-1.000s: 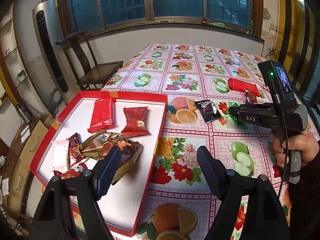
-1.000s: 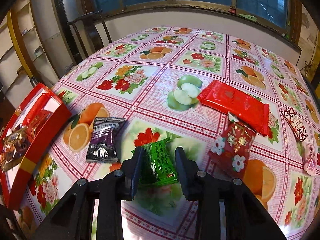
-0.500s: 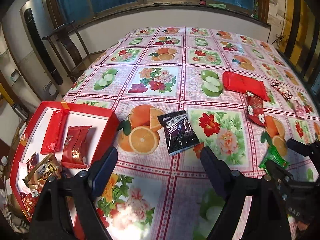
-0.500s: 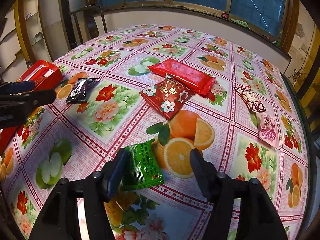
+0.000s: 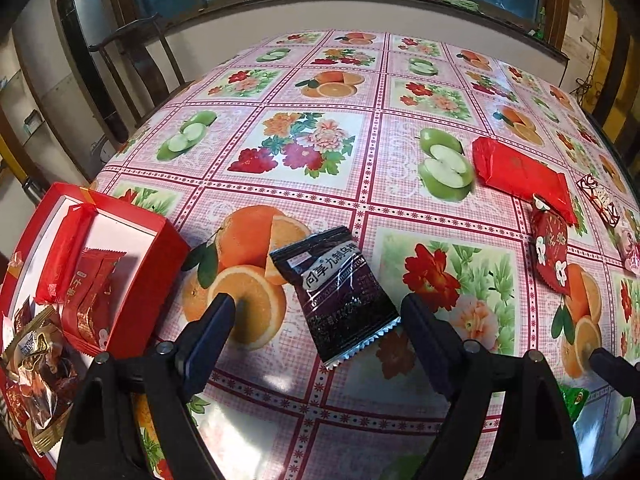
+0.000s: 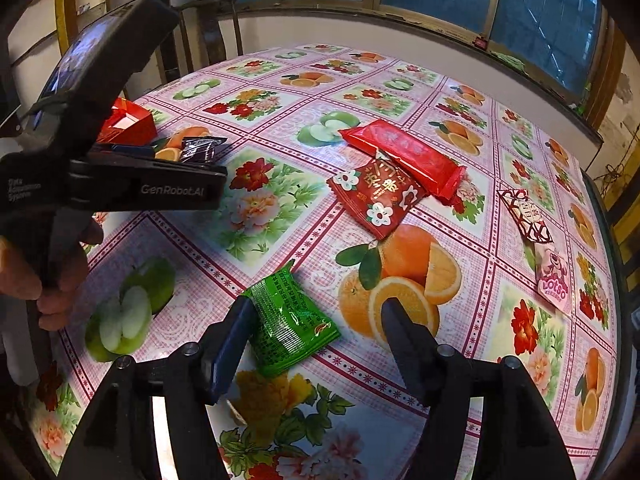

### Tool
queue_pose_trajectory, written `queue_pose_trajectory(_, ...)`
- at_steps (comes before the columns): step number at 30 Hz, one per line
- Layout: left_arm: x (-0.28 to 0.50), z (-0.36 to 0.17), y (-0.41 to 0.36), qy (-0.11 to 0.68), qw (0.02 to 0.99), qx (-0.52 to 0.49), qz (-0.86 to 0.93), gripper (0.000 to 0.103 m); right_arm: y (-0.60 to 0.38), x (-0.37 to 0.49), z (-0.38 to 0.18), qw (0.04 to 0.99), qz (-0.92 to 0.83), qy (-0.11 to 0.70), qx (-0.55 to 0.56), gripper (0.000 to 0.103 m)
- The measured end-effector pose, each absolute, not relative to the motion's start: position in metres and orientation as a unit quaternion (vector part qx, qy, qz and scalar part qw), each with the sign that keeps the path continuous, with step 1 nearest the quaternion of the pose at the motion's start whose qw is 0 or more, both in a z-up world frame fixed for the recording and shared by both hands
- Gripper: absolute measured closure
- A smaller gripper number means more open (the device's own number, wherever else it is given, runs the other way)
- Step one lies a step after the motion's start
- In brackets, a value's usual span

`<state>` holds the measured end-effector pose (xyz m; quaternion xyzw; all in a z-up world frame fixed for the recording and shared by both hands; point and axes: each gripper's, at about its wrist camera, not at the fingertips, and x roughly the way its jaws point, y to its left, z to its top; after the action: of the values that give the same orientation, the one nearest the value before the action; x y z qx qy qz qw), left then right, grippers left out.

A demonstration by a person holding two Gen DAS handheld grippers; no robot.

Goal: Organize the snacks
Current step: 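Close the right gripper on the green packet while left reaches dark purple packet, then grasp the dark purple packet with the left gripper while right holds the green packet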

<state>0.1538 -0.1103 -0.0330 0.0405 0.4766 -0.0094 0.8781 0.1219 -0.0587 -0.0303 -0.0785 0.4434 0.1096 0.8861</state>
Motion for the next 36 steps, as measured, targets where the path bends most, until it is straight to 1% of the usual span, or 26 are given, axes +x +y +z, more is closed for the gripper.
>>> queue_pose_trajectory(1, 0.154, -0.033, -0.111, 0.475, 0.879, 0.04, -0.009, 0.018, -0.056, 0.121, -0.03, 0.886, 0.113, 0.443, -0.081, 0.041)
queue_pose_trajectory(3, 0.155, -0.034, -0.112, 0.475, 0.879, 0.038, -0.01, 0.018, -0.052, 0.119, -0.03, 0.884, 0.125, 0.442, -0.082, 0.055)
queue_pose_trajectory(4, 0.155, -0.034, -0.113, 0.477, 0.878, 0.038, -0.012, 0.018, -0.049, 0.119, -0.03, 0.884, 0.129, 0.442, -0.084, 0.057)
queue_pose_trajectory(8, 0.152, -0.031, -0.12, 0.484, 0.874, 0.028, -0.032, 0.019, -0.043, 0.118, -0.03, 0.884, 0.132, 0.439, -0.091, 0.06)
queue_pose_trajectory(19, 0.141, -0.011, -0.14, 0.448, 0.892, 0.044, -0.05, 0.019, -0.046, 0.119, -0.031, 0.883, 0.135, 0.442, -0.081, 0.061)
queue_pose_trajectory(25, 0.148, -0.033, -0.15, 0.48, 0.873, 0.065, -0.056, 0.018, -0.047, 0.12, -0.031, 0.881, 0.138, 0.446, -0.073, 0.061)
queue_pose_trajectory(36, 0.147, -0.034, -0.15, 0.487, 0.869, 0.039, -0.081, 0.018, -0.048, 0.122, -0.033, 0.88, 0.142, 0.448, -0.064, 0.061)
